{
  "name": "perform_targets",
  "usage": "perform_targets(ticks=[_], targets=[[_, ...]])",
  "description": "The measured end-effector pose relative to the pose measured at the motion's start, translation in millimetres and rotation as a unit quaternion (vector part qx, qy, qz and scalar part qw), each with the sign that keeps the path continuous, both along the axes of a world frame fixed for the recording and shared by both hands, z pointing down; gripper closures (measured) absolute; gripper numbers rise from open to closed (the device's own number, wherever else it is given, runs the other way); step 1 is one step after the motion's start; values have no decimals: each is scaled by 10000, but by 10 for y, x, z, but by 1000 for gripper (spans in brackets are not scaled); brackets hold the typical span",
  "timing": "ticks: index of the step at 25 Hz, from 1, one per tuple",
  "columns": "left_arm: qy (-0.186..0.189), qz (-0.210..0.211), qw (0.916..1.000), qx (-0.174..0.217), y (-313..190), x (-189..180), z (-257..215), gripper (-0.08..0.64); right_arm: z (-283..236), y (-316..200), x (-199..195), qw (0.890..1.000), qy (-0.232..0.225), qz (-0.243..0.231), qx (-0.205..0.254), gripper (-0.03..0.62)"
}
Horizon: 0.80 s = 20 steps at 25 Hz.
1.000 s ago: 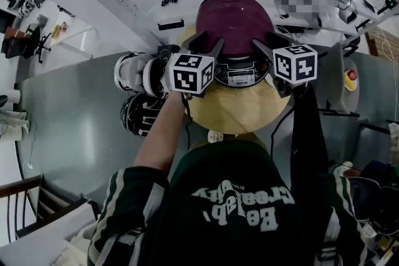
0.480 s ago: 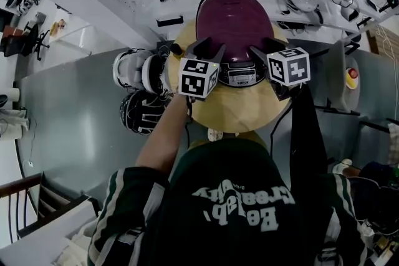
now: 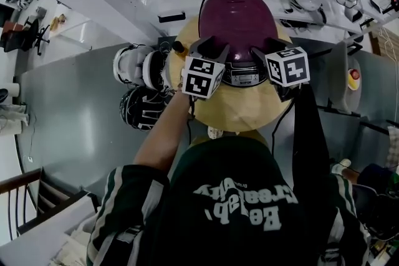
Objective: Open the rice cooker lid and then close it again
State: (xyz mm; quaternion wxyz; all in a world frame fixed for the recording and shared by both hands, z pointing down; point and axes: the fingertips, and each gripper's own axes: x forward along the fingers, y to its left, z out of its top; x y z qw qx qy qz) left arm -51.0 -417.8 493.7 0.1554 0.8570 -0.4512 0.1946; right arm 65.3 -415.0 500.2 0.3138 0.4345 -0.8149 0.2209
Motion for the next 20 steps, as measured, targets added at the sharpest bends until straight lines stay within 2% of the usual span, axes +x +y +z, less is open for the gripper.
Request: perform_targets(ticks=[11,20], targets=[[89,-82,9999,104,7,-12,-4,391,3,12,-15,10000,9,66,47,330],[141,-124,9998,108,24,-23,1,394,-7,27,-5,9992,-182,273,225,331]])
